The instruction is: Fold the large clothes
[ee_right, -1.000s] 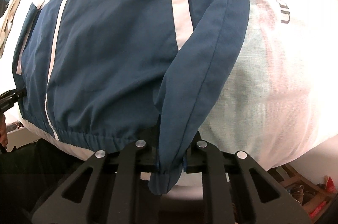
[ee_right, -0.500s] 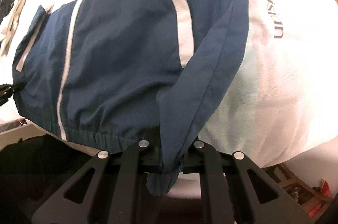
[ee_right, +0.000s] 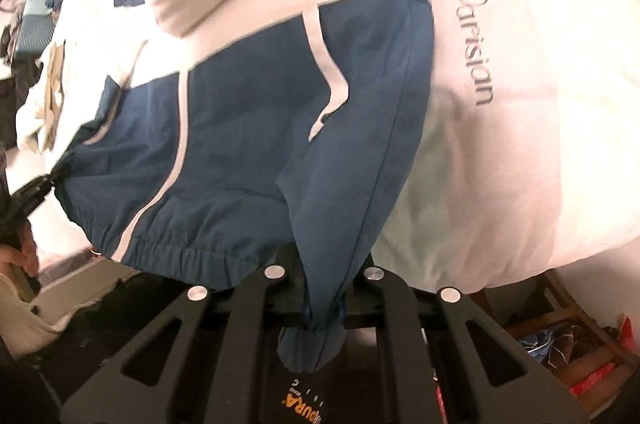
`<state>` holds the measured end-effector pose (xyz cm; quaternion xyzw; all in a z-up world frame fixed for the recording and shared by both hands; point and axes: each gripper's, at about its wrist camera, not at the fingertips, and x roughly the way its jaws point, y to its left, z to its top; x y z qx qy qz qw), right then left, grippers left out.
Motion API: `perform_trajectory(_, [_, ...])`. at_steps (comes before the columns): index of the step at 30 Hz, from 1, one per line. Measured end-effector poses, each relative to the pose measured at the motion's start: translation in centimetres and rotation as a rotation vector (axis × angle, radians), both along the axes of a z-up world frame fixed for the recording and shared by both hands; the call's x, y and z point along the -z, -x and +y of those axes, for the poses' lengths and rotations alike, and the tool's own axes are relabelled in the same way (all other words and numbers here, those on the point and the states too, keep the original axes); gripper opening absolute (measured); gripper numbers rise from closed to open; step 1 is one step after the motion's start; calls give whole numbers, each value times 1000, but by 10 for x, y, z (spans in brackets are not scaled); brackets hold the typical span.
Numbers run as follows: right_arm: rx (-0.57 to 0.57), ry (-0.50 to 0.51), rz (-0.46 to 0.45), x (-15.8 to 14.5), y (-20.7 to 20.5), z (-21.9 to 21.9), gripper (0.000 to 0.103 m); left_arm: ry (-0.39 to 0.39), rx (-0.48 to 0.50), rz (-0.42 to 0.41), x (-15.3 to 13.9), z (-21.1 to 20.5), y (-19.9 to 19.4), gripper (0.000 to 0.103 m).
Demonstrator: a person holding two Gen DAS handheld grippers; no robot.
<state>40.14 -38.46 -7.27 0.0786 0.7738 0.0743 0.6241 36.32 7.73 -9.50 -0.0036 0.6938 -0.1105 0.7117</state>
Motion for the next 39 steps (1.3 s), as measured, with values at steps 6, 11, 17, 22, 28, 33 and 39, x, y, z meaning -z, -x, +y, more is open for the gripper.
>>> perform_trajectory(6, [14, -21, -46, -25, -28, -6, 7, 17, -27, -9, -10, 12, -18, 3])
perform_trajectory(11, [-3, -32, -105, -35, -55, 0, 7, 14, -19, -32, -15, 14, -39, 3])
perform_trajectory(17, [0, -45, -163, -42, -89, 0, 7, 2, 0, -91, -29, 17, -67, 3])
perform_trajectory(22, [-11, -55, -232, -58, -120, 3, 6, -5, 29, -130, -36, 18, -99, 3])
perform_trajectory(28, [-33, -54, -313, -59, -174, 9, 6, -28, 74, -189, -38, 15, -143, 3])
perform_trajectory(33, [-54, -38, -371, -49, -225, 15, 7, -52, 85, -247, -32, 16, -192, 3])
perform_trajectory(39, [-61, 14, -420, -28, -285, 26, 6, -88, 88, -290, -11, 11, -258, 3])
